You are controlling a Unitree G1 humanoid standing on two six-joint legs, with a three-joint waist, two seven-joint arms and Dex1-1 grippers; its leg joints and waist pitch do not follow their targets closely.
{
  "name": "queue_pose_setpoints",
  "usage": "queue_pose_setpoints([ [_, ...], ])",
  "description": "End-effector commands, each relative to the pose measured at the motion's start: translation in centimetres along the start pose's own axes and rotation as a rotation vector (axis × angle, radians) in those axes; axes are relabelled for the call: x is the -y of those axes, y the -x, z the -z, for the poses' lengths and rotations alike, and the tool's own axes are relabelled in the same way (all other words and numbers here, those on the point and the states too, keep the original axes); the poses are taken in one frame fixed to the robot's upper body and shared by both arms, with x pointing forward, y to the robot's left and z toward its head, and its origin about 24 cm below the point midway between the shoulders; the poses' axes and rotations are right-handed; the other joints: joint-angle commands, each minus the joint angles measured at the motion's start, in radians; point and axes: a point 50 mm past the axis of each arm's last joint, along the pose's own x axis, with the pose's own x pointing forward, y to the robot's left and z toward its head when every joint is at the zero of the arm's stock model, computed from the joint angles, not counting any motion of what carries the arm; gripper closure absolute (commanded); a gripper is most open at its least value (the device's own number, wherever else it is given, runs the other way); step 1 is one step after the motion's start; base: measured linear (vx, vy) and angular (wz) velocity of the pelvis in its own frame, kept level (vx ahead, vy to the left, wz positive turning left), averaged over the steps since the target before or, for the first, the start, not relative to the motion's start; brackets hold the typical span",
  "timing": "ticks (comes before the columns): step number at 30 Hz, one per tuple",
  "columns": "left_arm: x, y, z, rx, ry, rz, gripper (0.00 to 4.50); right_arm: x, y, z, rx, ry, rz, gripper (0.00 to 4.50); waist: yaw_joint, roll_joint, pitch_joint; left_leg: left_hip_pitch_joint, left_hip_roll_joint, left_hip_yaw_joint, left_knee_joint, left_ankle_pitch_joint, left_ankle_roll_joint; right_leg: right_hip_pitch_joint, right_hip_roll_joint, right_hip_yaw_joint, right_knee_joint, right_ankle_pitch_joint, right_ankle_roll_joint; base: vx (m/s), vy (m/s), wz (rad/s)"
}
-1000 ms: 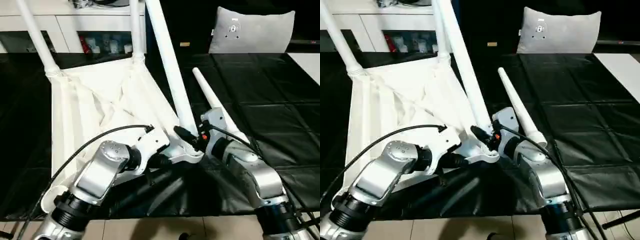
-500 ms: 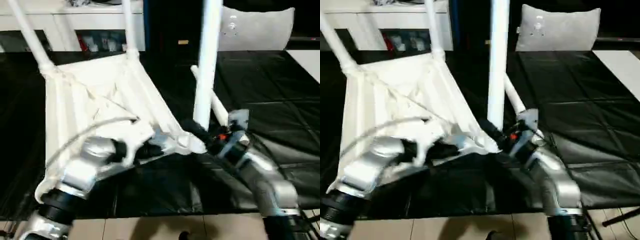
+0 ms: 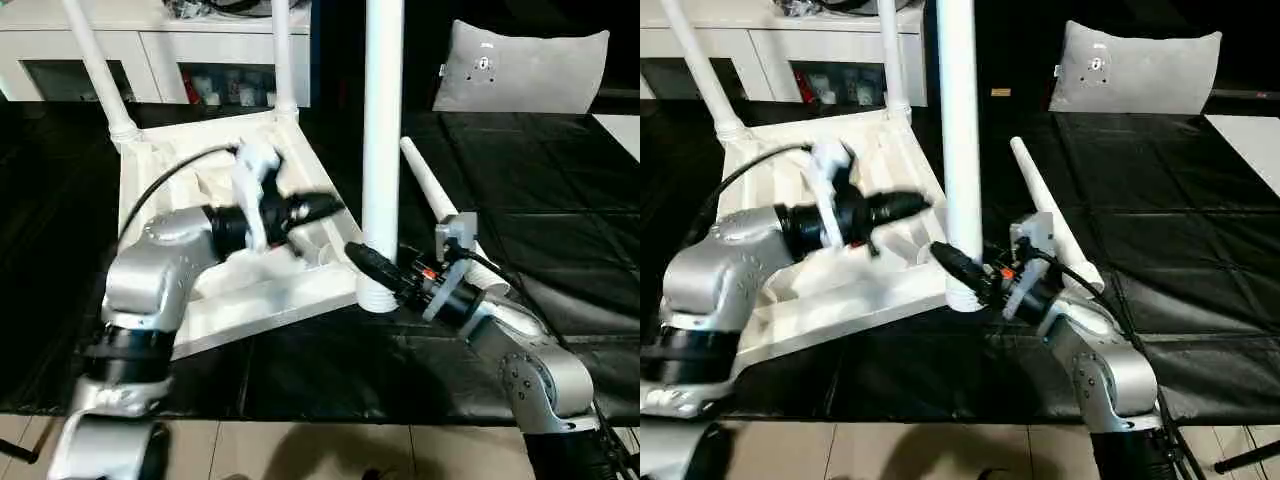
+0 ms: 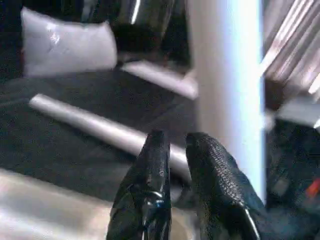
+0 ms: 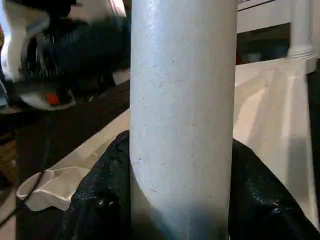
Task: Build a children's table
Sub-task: Insert table leg to table base
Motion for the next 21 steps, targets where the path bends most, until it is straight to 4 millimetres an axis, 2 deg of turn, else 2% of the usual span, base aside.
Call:
queue_pose_setpoints([
  [1,0.2,-0.4,-0.3,-0.004,0.017,0.032,3.52,-0.5,-0.3,-0.6,0.013,0.02,-0.022,2.6,0.004,-0.007,-0.08,-0.003,0.004,0.008,-0.055,-0.122,0.053,0.063,-0.04,0.036,-0.059,-0.229,-0.192,0.0,0.0,0.0],
  [3,0.4,-1.8,0.9,-0.104,-0.014,-0.005,3.52,-0.9,-0.5,-0.4,-0.005,0.031,-0.034,2.6,0.004,-0.006,-0.08,-0.004,0.005,0.007,-0.055,-0.117,0.059,0.064,-0.039,0.036,-0.058,-0.218,-0.189,0.0,0.0,0.0],
  [5,0.8,-2.5,1.2,-0.119,-0.017,-0.009,3.52,-1.0,-0.7,-0.3,-0.015,0.039,-0.031,2.6,0.005,-0.003,-0.082,-0.004,0.005,0.007,-0.052,-0.108,0.059,0.065,-0.041,0.036,-0.058,-0.209,-0.187,0.0,0.0,0.0],
  [7,1.6,-3.2,1.0,-0.103,-0.019,0.036,3.52,-1.0,-0.9,-0.1,-0.031,0.053,-0.021,2.6,0.008,-0.006,-0.083,-0.006,0.004,0.006,-0.051,-0.095,0.059,0.068,-0.042,0.036,-0.056,-0.195,-0.191,0.0,0.0,0.0],
  [8,2.2,-3.5,0.7,-0.092,-0.014,0.069,3.52,-1.0,-0.9,0.0,-0.045,0.062,-0.009,2.6,0.008,-0.001,-0.083,-0.006,0.005,0.006,-0.05,-0.095,0.058,0.067,-0.041,0.036,-0.055,-0.192,-0.196,0.0,0.0,0.0],
  [10,3.5,-4.0,0.1,-0.074,-0.022,0.142,3.52,-0.7,-0.9,0.3,-0.07,0.09,0.025,2.6,0.008,-0.004,-0.084,-0.006,0.007,0.005,-0.05,-0.097,0.053,0.068,-0.041,0.035,-0.052,-0.182,-0.205,0.0,0.0,0.0],
  [12,3.9,-4.1,0.0,-0.076,-0.027,0.164,3.44,-0.6,-1.0,0.4,-0.078,0.099,0.035,2.6,0.007,-0.004,-0.083,-0.008,0.007,0.006,-0.05,-0.1,0.054,0.066,-0.041,0.035,-0.054,-0.192,-0.204,0.0,0.0,0.0],
  [15,4.0,-4.2,-0.1,-0.091,-0.068,0.165,3.23,-0.3,-1.0,0.4,-0.101,0.123,0.07,2.6,0.004,-0.004,-0.08,-0.01,0.003,0.007,-0.049,-0.123,0.052,0.067,-0.04,0.034,-0.061,-0.244,-0.183,0.0,0.0,0.0],
  [16,3.8,-4.1,-0.1,-0.098,-0.085,0.159,3.16,-0.1,-1.0,0.4,-0.11,0.128,0.079,2.6,0.002,-0.009,-0.079,-0.012,0.001,0.006,-0.048,-0.129,0.048,0.067,-0.039,0.034,-0.063,-0.271,-0.168,0.0,0.0,0.0],
  [18,3.7,-4.0,-0.1,-0.105,-0.098,0.158,3.11,0.0,-0.9,0.3,-0.119,0.132,0.088,2.6,0.002,-0.008,-0.077,-0.01,0.001,0.006,-0.048,-0.144,0.044,0.064,-0.04,0.034,-0.066,-0.316,-0.148,0.0,0.0,0.0],
  [19,3.4,-3.8,-0.1,-0.111,-0.113,0.147,2.93,0.2,-0.9,0.1,-0.123,0.138,0.097,2.6,0.002,-0.013,-0.078,-0.009,0.001,0.005,-0.048,-0.151,0.04,0.062,-0.039,0.034,-0.066,-0.339,-0.137,0.0,0.0,0.0],
  [21,2.7,-3.6,-0.1,-0.122,-0.146,0.098,2.82,0.5,-0.8,-0.1,-0.128,0.132,0.113,2.6,0.003,-0.007,-0.077,-0.008,0.002,0.004,-0.049,-0.153,0.039,0.06,-0.039,0.034,-0.068,-0.341,-0.133,0.0,0.0,0.0],
])
